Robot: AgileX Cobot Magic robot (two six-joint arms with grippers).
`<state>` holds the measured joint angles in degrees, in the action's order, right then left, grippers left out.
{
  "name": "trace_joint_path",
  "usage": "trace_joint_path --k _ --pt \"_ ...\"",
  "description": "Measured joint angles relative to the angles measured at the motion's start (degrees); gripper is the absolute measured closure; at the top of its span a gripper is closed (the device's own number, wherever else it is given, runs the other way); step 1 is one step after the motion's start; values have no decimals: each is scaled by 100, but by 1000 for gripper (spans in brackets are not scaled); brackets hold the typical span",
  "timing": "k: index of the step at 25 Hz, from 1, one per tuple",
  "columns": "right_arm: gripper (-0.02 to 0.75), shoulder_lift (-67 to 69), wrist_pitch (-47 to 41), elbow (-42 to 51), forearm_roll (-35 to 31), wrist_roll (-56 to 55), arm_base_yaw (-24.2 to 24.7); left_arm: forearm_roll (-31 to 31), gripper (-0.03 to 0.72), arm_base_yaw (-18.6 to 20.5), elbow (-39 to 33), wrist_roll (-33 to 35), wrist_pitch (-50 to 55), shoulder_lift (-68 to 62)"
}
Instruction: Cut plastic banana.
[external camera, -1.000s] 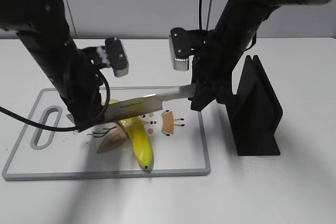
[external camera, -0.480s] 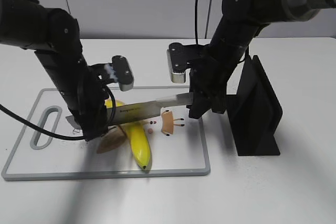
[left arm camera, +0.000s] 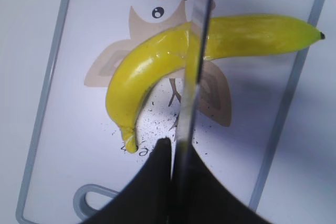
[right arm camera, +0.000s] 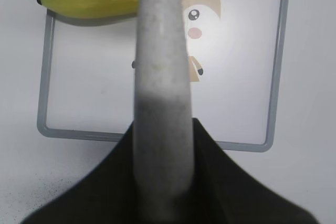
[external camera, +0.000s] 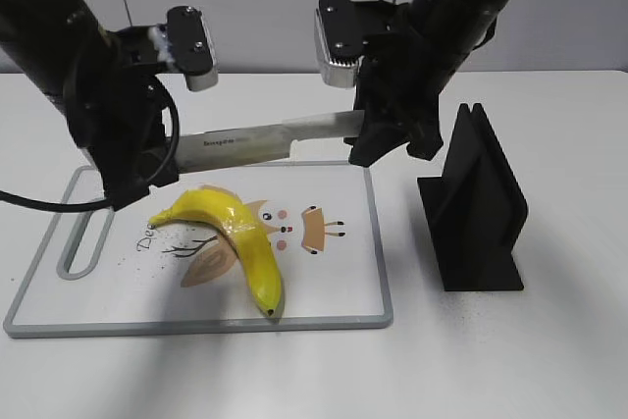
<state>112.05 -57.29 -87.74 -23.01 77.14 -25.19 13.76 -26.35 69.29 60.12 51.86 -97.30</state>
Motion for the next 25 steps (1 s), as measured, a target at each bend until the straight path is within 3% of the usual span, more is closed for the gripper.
trace_joint_path --k 4,6,8,12,13,19,25 --pt "563 -16 -18 0 0 0 0 22 674 -5 0 0 13 30" --pt "563 -16 -18 0 5 0 0 54 606 -5 0 0 18 30" --pt "565 -16 0 0 11 -5 0 124 479 -5 0 0 18 30" --pt "569 -16 115 0 43 -89 0 254 111 -12 0 0 18 30" --pt "570 -16 145 0 71 -109 0 271 57 -16 0 0 -9 30" --pt "570 -16 187 0 464 -406 0 280 12 -16 429 -305 71 64" --pt "570 -59 195 -69 715 -2115 0 -233 26 419 1150 -2195 385 92"
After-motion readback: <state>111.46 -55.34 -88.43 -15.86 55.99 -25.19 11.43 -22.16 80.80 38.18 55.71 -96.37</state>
